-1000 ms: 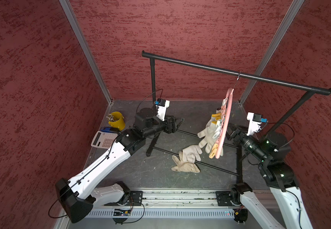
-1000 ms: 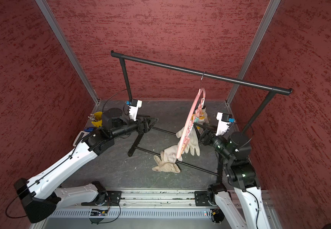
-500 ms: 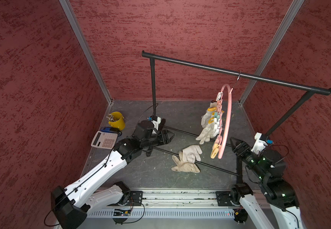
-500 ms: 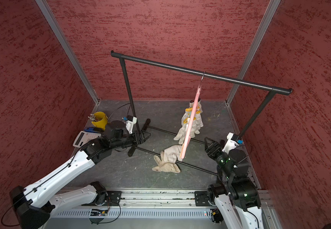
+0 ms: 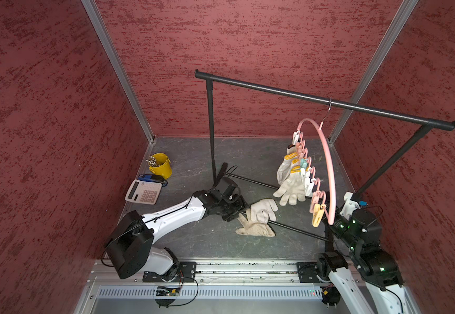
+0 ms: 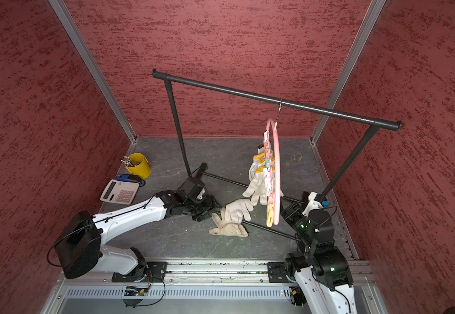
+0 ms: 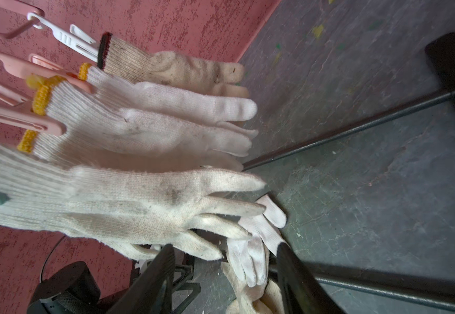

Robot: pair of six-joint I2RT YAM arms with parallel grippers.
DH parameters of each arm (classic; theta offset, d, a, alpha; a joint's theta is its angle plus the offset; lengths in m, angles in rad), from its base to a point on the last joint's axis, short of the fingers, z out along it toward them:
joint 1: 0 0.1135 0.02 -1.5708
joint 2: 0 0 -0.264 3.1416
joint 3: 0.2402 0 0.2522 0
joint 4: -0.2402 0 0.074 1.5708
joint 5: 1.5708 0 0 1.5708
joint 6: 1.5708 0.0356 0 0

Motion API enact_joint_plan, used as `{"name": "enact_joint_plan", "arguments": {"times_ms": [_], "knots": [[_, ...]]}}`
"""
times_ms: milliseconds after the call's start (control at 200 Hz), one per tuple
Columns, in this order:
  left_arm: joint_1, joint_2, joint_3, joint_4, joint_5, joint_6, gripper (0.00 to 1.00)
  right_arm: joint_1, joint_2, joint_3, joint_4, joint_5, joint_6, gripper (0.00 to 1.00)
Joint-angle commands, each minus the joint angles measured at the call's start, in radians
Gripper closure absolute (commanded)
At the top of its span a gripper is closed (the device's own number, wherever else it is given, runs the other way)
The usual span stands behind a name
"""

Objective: Clip the gloves onto a hanger to dry
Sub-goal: Pick up the glove from the center of the board.

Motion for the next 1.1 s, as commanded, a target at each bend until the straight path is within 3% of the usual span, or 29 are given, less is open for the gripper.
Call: {"name": "enact_joint_plan", "arguments": {"times_ms": [0, 286, 441, 781, 1097], "knots": [[-0.049, 0.015, 0.073, -0.075, -0.053, 0.074, 0.35, -0.002, -0.017, -0.047, -0.008, -0.070, 0.033, 0.41], [-0.170, 0.037, 0.258, -0.326, -0.178, 0.415, 0.37, -0.001, -0.041, -0.092, 0.003, -0.051, 0.056, 0.40], [-0.223, 0.161, 0.397, -0.442, -0.183, 0.531, 0.38, -0.001, -0.018, -0.072, 0.001, -0.012, 0.049, 0.40], [-0.293, 0.448, 0.608, -0.583, -0.128, 0.627, 0.35, -0.001, -0.006, -0.023, -0.010, 0.032, 0.023, 0.38], [-0.276, 0.564, 0.658, -0.632, -0.102, 0.633, 0.35, -0.002, -0.004, -0.023, 0.027, 0.038, 0.027, 0.38]]}}
